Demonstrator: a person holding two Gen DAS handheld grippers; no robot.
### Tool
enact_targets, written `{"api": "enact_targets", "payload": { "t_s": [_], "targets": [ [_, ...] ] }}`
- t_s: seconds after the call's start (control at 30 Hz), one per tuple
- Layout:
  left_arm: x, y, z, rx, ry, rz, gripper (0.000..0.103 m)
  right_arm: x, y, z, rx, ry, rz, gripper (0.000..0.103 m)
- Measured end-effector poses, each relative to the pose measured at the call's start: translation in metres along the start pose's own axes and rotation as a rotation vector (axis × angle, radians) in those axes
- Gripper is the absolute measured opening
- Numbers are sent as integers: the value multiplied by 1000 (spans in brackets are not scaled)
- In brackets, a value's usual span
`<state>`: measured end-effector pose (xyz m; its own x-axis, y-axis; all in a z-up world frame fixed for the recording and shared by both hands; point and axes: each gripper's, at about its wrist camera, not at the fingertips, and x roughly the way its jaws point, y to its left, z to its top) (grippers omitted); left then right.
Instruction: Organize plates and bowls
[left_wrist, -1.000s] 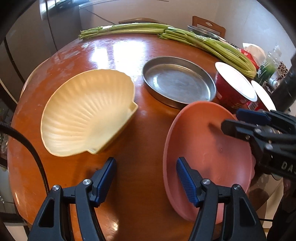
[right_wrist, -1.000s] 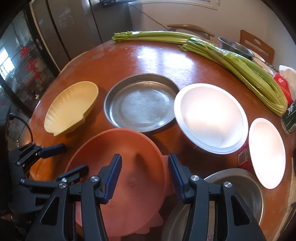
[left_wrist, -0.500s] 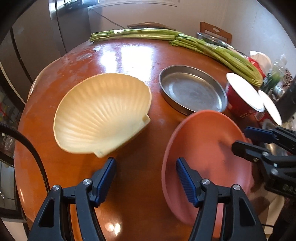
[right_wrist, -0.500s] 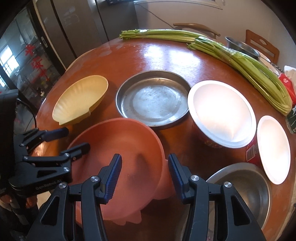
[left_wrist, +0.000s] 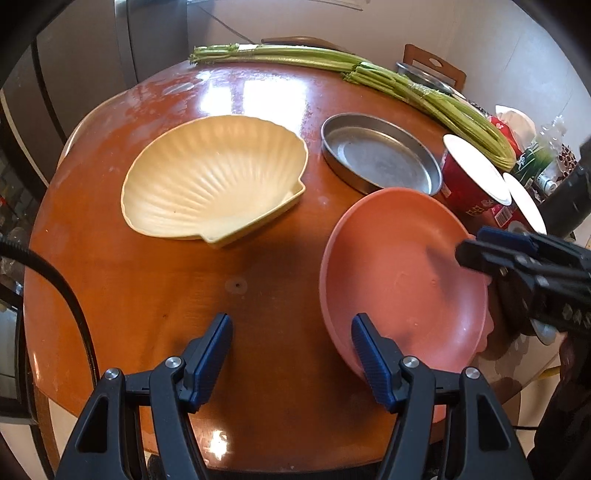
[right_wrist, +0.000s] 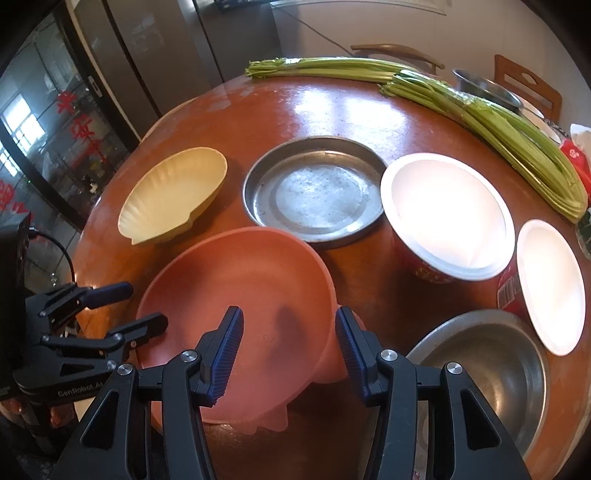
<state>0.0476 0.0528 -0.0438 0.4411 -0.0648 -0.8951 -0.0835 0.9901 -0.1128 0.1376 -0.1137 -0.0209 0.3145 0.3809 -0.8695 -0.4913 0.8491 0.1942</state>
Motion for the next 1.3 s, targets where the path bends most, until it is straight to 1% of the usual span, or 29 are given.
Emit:
{"api": "enact_targets", "payload": {
  "t_s": [0.07,0.13,0.27,0.33,0.37,0.43,0.5,0.53,0.57,0.63,0.7,0.8,0.87,0.97,1.1,1.3],
  "targets": [
    [-4,-2,-1,2,-4,-5,67,1,-1,5,-20,-10,-16,53],
    [-4,-5,-2,10,17,-23,67,5,-1,9,-44,-16,-31,53],
    [-2,-16,-4,28,37,-60,67,24,-1,13,-73,17,-55,53],
    [2,-22,-5,31,53,-82,67,29,-2,11,-76,31,-51,53],
    [5,-28,-6,37,64,-95,67,30,-2,10,-75,34,-47,52],
    [6,-35,-6,51,59,-101,66,30,0,8,-80,24,-46,46],
    [7,-42,-5,59,56,-117,66,28,2,4,-80,24,-29,43],
    [8,-44,-3,59,51,-105,66,27,4,2,-84,22,-28,43],
    [9,-44,-2,55,47,-99,66,26,6,0,-93,21,-45,43],
    [10,-41,2,31,36,-101,66,26,8,-2,-94,26,-57,43],
    [11,-36,5,9,25,-97,66,25,7,-2,-71,25,-41,43],
    [12,-28,8,-15,2,-63,66,23,9,-4,-41,23,4,43],
    [9,-23,10,-28,-26,-58,65,21,13,-4,-37,14,11,43],
    [2,-21,11,-22,-51,-47,65,17,15,-3,-18,2,30,44],
    [-6,-19,12,-12,-65,-46,65,9,17,0,-4,-5,47,44],
    [-21,-11,15,-11,-104,-19,65,-8,29,4,-27,-43,59,44]
  ]
}}
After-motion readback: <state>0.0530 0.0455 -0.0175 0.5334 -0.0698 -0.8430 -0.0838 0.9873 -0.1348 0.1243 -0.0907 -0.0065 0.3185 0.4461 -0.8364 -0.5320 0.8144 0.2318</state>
